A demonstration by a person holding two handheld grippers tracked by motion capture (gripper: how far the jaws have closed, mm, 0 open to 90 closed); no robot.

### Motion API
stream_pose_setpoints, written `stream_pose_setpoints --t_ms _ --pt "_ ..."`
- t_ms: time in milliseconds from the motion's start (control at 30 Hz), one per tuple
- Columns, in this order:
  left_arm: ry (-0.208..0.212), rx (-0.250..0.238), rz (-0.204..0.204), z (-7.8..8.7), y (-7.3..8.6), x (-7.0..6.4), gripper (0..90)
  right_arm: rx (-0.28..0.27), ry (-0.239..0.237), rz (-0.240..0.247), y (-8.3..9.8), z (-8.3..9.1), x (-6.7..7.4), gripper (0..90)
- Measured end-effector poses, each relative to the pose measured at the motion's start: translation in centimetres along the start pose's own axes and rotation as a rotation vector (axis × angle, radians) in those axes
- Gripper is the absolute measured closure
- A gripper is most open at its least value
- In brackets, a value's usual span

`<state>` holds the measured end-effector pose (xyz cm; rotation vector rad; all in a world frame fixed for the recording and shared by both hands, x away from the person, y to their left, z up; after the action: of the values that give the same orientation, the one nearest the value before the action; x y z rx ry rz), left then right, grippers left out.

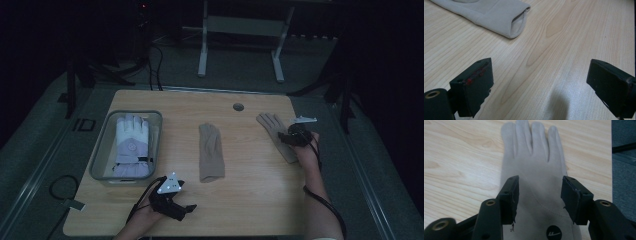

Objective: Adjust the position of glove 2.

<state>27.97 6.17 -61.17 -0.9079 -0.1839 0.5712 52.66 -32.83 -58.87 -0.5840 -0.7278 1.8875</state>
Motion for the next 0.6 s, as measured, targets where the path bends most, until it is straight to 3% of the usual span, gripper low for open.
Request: stream_pose_setpoints --t_ms 167,200,233,300,400,467,600 --pt "0.0 -0.003 0.004 0.0 0.0 0.0 7.1 0.014 -0.041 -0.023 1.0 -1.1 0.2 47.2" --pt "-0.001 -0.004 0.007 0.0 0.0 0.0 7.1 0.008 -0.065 -0.046 1.1 -1.2 0.4 50.4" --pt "-0.001 -0.004 0.007 0.0 0.0 0.0 7.1 0.008 -0.065 -0.046 1.1 -1.2 0.4 50.4" --pt "-0.001 -0.001 0.002 0.0 0.0 0.0 7.1 0.012 -0.068 -0.048 1.1 -1.2 0.7 60.1" --pt "-0.001 -0.002 0.003 0.0 0.0 0.0 7.1 0.034 -0.046 -0.043 1.0 -1.1 1.1 77.5" --pt "-0.001 0.0 0.003 0.0 0.0 0.0 7.1 0.052 -0.018 -0.05 0.9 -1.0 1.5 80.4" --pt "-0.003 0.005 -0.003 -0.1 0.1 0.0 7.1 0.041 0.005 -0.125 0.1 -0.3 2.8 81.8"
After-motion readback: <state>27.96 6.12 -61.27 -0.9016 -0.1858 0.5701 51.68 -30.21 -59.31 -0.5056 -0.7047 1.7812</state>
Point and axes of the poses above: each handheld gripper's, and its own axes: z roughly backward along the jaws, y roughly out of its underside, x roughly to its left, the point moved 8 cm from there along -z, roughly forward along the jaws, and after that the axes turned 2 degrees about -y, right-handed, at the moved point
